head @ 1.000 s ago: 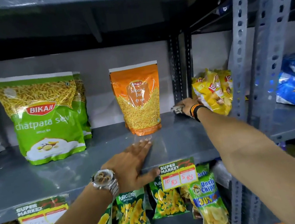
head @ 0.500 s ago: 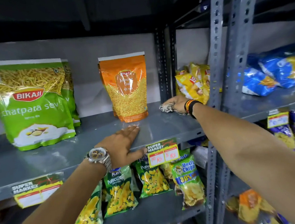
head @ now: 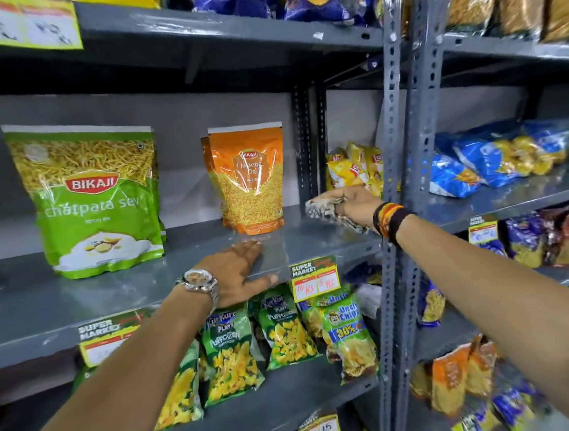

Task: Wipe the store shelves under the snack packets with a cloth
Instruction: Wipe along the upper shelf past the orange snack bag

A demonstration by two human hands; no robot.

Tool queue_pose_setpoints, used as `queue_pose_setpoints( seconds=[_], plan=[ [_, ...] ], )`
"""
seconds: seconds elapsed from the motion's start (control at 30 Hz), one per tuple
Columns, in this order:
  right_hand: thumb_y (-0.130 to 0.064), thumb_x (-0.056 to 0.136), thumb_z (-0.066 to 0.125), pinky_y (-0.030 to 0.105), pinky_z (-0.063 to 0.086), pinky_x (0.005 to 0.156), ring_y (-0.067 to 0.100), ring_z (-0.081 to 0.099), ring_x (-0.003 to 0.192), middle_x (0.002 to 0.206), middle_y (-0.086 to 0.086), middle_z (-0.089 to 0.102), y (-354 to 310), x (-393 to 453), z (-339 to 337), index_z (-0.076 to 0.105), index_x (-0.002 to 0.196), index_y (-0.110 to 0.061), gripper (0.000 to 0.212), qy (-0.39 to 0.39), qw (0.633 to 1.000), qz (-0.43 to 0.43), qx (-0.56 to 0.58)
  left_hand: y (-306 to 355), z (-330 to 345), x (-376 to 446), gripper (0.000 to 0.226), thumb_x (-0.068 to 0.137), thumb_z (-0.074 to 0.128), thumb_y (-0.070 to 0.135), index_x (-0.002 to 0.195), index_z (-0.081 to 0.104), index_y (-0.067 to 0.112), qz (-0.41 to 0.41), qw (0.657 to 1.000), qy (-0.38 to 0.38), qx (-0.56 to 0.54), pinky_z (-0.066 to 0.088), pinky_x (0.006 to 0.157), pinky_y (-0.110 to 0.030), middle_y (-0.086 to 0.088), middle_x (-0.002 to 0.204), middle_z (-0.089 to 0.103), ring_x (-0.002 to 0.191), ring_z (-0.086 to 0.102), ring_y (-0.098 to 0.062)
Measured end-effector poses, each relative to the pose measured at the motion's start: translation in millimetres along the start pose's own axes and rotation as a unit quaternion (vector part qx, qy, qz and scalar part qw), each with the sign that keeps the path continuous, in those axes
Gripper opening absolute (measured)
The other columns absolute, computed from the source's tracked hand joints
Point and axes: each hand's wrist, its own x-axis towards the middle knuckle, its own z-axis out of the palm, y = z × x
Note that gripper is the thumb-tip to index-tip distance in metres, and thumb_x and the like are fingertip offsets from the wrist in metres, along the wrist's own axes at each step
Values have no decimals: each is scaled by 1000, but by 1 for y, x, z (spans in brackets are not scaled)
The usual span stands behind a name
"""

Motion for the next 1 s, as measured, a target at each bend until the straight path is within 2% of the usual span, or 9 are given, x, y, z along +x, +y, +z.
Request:
queue_pose_setpoints(
  seconds=[0.1, 0.2, 0.27, 0.37, 0.5, 0.63, 0.8, 0.9, 1.0],
  plan=[
    [14, 91, 44, -6, 40, 54, -9, 65, 67, 110, 5, 62, 4, 17, 1, 68, 117, 0, 38, 32, 999, 9, -23, -13, -1, -9, 96, 88, 23, 82, 160, 9, 20, -13, 1000, -6, 18, 22, 120, -37, -2, 168, 13, 151, 23, -21],
    [9, 90, 45, 17, 47, 90, 17, 66, 109, 116, 11, 70, 34, 27, 15, 74, 110, -13, 41, 34, 995, 48, -82, -15, 2, -15, 100, 83, 18, 84, 160, 10, 20, -22, 999, -11, 29, 23, 120, -36, -3, 168, 14, 151, 24, -21],
    [6, 89, 46, 26, 49, 97, 26, 63, 114, 117, 8, 72, 50, 25, 21, 75, 108, -17, 42, 53, 993, 60, -87, -13, 3, -15, 108, 76, 9, 87, 160, 11, 19, -15, 999, -2, 44, 26, 119, -37, -3, 168, 16, 150, 25, -21],
    [7, 89, 43, 23, 50, 89, 23, 65, 107, 117, 5, 72, 43, 5, 31, 74, 111, -18, 46, 57, 995, 32, -81, -16, 7, -12, 114, 71, 2, 91, 160, 11, 20, -14, 999, 5, 39, 28, 120, -38, -2, 168, 16, 150, 27, -22],
    [4, 94, 42, 11, 40, 44, 1, 54, 52, 93, -8, 70, 25, -31, 36, 70, 117, -26, 47, -54, 994, -50, -81, -20, 12, -7, 112, 74, 4, 92, 160, 10, 20, -4, 999, 7, 31, 28, 121, -40, -2, 168, 15, 151, 25, -21],
    [13, 90, 39, 18, 45, 80, 13, 61, 96, 111, 3, 70, 22, -7, 20, 70, 116, -13, 49, 14, 997, -53, -60, -18, 8, -9, 122, 64, -5, 95, 160, 11, 21, -9, 1000, 7, 24, 32, 119, -41, -2, 167, 18, 148, 30, -22],
    [9, 92, 41, 7, 49, 71, 11, 67, 94, 114, -3, 72, 29, -3, 35, 70, 117, -23, 50, -73, 991, -55, -98, -18, 10, -9, 102, 81, 14, 87, 160, 9, 22, -14, 999, 15, 26, 32, 119, -40, -1, 167, 17, 149, 29, -20],
    [6, 95, 43, 11, 47, 49, -6, 62, 53, 71, -23, 73, 11, -9, 25, 69, 118, -25, 46, -152, 981, -81, -90, -18, 12, -9, 95, 88, 24, 81, 160, 7, 23, -12, 999, 14, 27, 29, 120, -38, 0, 168, 16, 150, 28, -19],
    [9, 93, 46, 14, 54, 80, -4, 67, 85, 97, 0, 76, 6, 35, 15, 69, 118, -9, 39, -39, 997, -68, -14, -21, 13, -6, 99, 83, 17, 85, 160, 5, 24, -9, 1000, 13, 23, 28, 119, -37, 0, 168, 16, 150, 28, -19]
  ],
)
